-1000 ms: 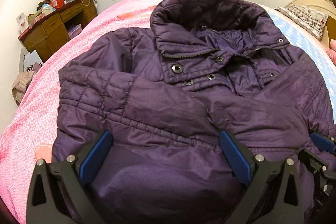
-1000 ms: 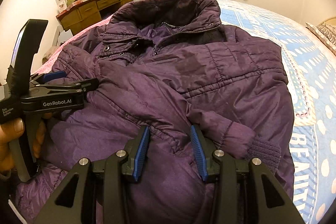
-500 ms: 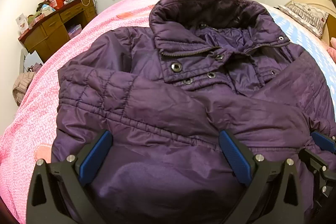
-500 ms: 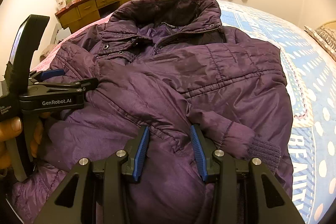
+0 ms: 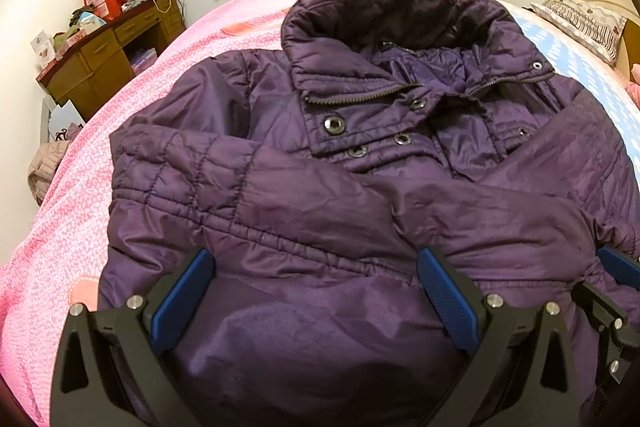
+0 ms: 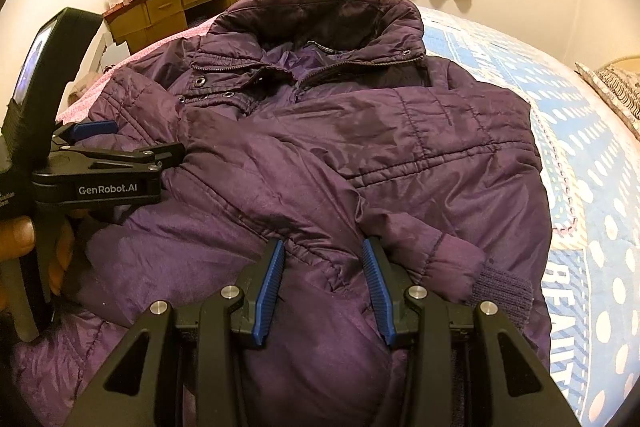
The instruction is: Fold large clothes
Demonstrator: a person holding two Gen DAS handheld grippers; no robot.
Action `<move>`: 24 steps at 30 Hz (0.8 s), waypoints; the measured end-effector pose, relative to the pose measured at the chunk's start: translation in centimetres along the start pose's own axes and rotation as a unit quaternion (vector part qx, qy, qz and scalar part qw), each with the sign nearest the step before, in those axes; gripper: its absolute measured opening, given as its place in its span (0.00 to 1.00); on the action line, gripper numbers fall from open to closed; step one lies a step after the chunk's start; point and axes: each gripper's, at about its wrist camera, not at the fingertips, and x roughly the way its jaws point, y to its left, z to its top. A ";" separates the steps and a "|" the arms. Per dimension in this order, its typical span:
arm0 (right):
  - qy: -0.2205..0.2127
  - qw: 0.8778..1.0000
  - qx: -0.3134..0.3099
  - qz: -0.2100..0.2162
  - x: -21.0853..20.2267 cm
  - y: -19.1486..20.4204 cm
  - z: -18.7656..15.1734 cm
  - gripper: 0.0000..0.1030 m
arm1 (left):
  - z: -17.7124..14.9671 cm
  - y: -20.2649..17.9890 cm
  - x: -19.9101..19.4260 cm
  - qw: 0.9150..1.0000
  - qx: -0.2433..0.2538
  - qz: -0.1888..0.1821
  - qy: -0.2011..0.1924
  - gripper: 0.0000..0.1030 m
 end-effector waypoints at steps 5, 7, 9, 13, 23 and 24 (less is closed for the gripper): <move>-0.001 1.000 -0.005 -0.007 0.0 0.2 0.0 0.41 | 0.0 -0.1 0.1 1.000 -0.001 0.000 0.002 1.00; 0.000 1.000 -0.008 -0.011 0.1 0.3 0.0 0.41 | 0.0 -0.3 0.1 1.000 0.002 0.004 0.003 1.00; 0.000 1.000 -0.009 -0.013 0.1 0.4 -0.1 0.41 | 0.1 -0.4 0.2 1.000 0.003 0.006 0.005 1.00; -0.001 1.000 -0.013 -0.018 0.1 0.6 0.0 0.41 | 0.2 -0.3 0.3 1.000 0.000 0.002 0.006 1.00; -0.007 1.000 -0.005 -0.010 -0.1 0.3 -0.1 0.42 | -0.1 4.3 -5.1 0.995 -0.053 -0.054 -0.066 1.00; -0.008 1.000 -0.004 -0.009 -0.1 0.3 -0.1 0.42 | -0.2 5.0 -4.8 0.995 -0.060 -0.049 -0.061 1.00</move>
